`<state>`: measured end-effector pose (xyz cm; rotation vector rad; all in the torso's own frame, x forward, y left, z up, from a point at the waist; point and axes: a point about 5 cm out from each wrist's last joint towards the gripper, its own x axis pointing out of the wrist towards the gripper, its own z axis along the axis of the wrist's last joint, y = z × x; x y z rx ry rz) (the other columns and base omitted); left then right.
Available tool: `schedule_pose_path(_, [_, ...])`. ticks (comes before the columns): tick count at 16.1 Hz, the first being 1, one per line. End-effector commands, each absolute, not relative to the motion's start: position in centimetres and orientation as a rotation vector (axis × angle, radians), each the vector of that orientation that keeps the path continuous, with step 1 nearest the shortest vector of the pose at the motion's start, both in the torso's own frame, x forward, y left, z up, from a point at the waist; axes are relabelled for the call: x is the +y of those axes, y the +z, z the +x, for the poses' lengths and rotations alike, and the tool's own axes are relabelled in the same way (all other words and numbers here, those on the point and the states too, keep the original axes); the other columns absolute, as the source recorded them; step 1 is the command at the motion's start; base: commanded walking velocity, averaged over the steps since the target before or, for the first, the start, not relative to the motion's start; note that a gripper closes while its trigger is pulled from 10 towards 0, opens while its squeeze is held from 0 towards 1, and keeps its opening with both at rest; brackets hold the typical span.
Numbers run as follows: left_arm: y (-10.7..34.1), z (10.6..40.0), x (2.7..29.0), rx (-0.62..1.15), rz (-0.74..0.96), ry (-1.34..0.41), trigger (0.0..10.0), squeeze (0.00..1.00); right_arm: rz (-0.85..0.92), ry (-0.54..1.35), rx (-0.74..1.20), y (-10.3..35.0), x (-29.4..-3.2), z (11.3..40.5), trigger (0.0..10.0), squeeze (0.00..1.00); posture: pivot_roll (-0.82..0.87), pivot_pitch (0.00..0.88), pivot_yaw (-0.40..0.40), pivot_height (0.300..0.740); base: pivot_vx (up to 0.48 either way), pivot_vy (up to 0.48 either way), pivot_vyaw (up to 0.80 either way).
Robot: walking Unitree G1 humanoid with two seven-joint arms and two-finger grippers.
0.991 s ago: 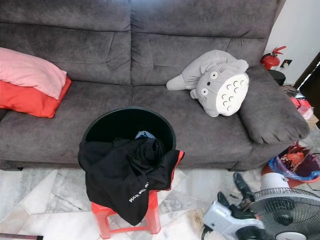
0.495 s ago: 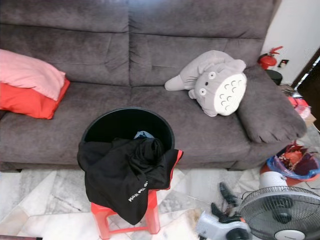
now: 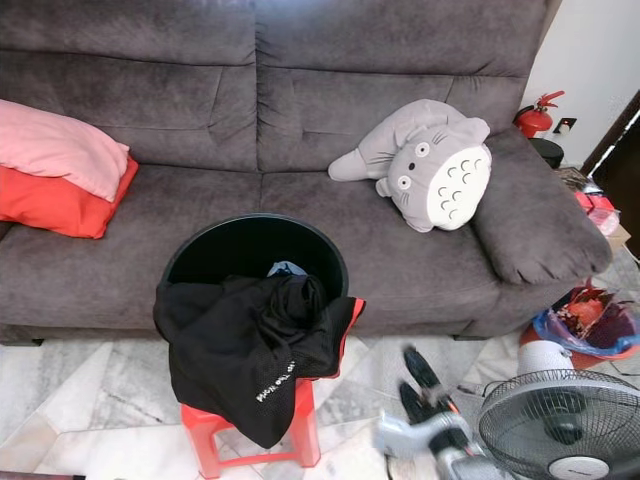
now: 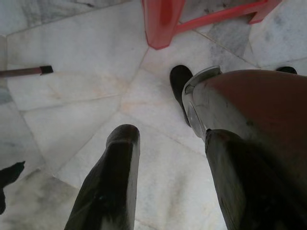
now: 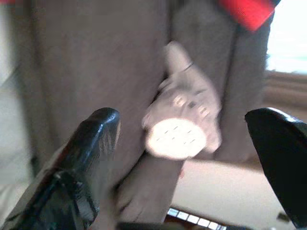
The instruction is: Hang hanger
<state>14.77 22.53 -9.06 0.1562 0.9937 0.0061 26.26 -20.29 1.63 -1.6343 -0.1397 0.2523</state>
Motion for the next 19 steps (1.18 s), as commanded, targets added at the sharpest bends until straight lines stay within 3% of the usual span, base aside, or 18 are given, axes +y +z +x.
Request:
schedule_pose_path(1, [-9.6, 13.8, 21.9, 1.030, 0.137, -0.005, 10.0, 0.00, -1.634, 0.287, -0.167, 1.2, -19.9, 25.9, 10.0, 0.00, -0.09, 0.158, -0.033, 0.740, 0.000, 0.000, 0.00])
schedule_pose_path(7, [-9.4, 14.2, 22.0, 1.012, 0.135, 0.002, 10.0, 0.00, -1.658, 0.411, -0.271, 0.0, -17.4, 26.4, 10.0, 0.00, -0.07, 0.163, -0.030, 0.740, 0.000, 0.000, 0.00])
schedule_pose_path(19, [-8.8, 14.9, 22.9, 0.962, 0.147, 0.006, 10.0, 0.00, -1.661, 0.427, -0.480, 0.9, -14.6, 27.8, 10.0, 0.00, 0.00, 0.176, -0.005, 0.740, 0.000, 0.000, 0.00])
